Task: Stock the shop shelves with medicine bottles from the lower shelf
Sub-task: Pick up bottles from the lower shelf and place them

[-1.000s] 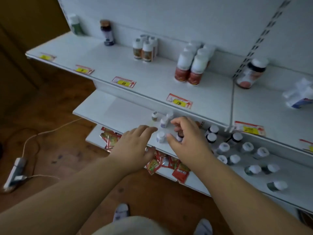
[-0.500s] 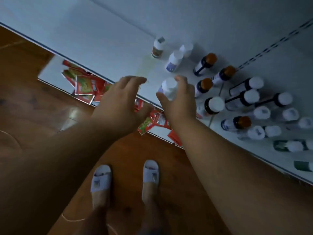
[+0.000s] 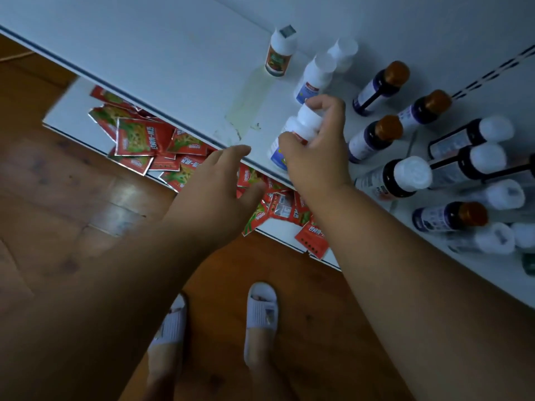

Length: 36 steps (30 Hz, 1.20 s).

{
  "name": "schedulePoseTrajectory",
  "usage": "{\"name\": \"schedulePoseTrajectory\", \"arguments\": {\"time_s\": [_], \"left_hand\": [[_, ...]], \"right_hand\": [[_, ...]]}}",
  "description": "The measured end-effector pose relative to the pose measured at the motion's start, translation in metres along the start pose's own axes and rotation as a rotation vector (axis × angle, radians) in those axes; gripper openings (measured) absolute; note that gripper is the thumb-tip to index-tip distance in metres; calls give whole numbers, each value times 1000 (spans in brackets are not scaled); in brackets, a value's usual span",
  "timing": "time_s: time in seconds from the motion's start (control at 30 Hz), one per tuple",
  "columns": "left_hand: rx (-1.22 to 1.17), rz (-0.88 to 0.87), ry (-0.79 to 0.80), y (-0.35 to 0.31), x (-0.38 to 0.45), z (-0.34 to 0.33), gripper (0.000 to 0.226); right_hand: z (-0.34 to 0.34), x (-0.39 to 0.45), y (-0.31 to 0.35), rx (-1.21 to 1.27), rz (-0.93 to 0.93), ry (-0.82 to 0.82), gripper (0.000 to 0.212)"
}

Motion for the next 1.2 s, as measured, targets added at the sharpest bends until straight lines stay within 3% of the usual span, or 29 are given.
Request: {"name": "schedulePoseTrajectory", "arguments": {"time_s": [0.2, 0.33, 0.57, 0.67, 0.87, 1.2], "left_hand": [[-197, 72, 136, -49, -77, 74, 88], [-302, 36, 237, -105, -138, 132, 81], [-231, -145, 342, -180, -211, 203, 66], [-157, -277, 390, -225, -226, 210, 72], [-168, -465, 488, -323, -255, 180, 63], [-79, -663, 580, -479, -304, 33, 70]], "right_hand": [[35, -79, 108, 158, -98, 133, 30], [63, -139, 187, 169, -83, 173, 29], [131, -212, 289, 301, 2, 39, 40], [166, -232, 310, 310, 42, -28, 41], [267, -267, 316, 267, 111, -229, 30], [478, -319, 250, 270, 133, -417, 15]]}}
Point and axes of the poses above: each hand's wrist, its own x-axis towards the middle knuckle, its own z-axis out of the back of the hand, y = z × x, the point moved 9 cm from there along x, towards the middle knuckle, and after that the axes turned 3 degrees about -y, right-handed, at the moved point
